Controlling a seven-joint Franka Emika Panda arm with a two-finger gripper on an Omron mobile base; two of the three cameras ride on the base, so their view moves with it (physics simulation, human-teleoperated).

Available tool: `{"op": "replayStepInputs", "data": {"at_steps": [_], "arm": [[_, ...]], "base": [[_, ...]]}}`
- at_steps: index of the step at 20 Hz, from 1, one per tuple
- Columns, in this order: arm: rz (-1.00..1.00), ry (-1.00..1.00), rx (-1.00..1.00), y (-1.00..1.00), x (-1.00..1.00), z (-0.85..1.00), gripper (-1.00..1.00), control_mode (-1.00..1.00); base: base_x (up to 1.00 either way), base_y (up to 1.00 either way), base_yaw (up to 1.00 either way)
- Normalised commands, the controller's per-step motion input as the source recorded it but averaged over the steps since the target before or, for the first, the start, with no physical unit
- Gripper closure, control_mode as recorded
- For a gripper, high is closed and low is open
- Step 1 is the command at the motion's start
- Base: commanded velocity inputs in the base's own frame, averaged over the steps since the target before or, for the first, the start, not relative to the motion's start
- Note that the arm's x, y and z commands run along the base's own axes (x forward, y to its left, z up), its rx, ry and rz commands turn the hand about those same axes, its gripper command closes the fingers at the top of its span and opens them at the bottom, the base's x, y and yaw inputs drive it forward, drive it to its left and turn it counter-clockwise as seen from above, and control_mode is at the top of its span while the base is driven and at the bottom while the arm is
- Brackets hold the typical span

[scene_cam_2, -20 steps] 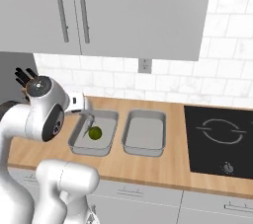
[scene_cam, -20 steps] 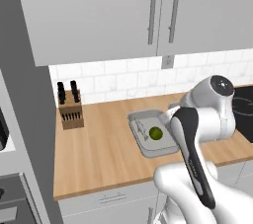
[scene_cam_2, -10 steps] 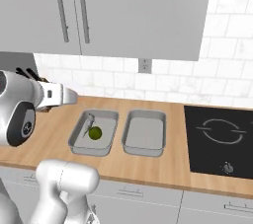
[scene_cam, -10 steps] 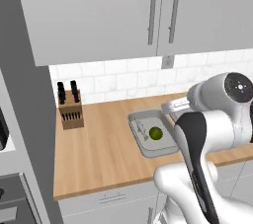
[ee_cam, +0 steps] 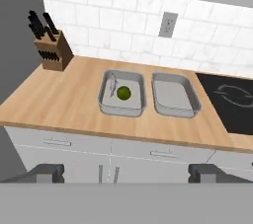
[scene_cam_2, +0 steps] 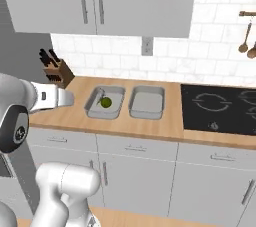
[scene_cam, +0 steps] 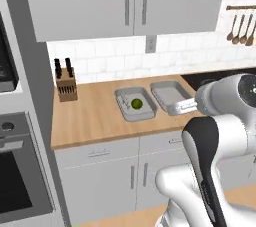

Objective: Place one lime and one fish in each tupperware on the nearby counter, to pack two identical lunches.

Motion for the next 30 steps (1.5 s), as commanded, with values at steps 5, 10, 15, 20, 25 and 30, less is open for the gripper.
{"op": "replayStepInputs", "data": {"at_steps": [5,10,15,20,25,30], "arm": [[0.0,0.0,0.0,0.0,0.0,0.0,-1.0,1.0],[0.0,0.0,0.0,0.0,0.0,0.0,-1.0,1.0],[0.0,0.0,0.0,0.0,0.0,0.0,-1.0,1.0],[0.0,0.0,0.0,0.0,0.0,0.0,-1.0,1.0],[0.0,0.0,0.0,0.0,0.0,0.0,-1.0,1.0],[0.0,0.0,0.0,0.0,0.0,0.0,-1.0,1.0]], "base": [[-1.0,-0.41,0.29],[-0.79,-0.08,0.67],[-0.31,0.0,0.87],[0.01,0.0,0.97],[0.0,0.0,1.0],[0.0,0.0,1.0]]}}
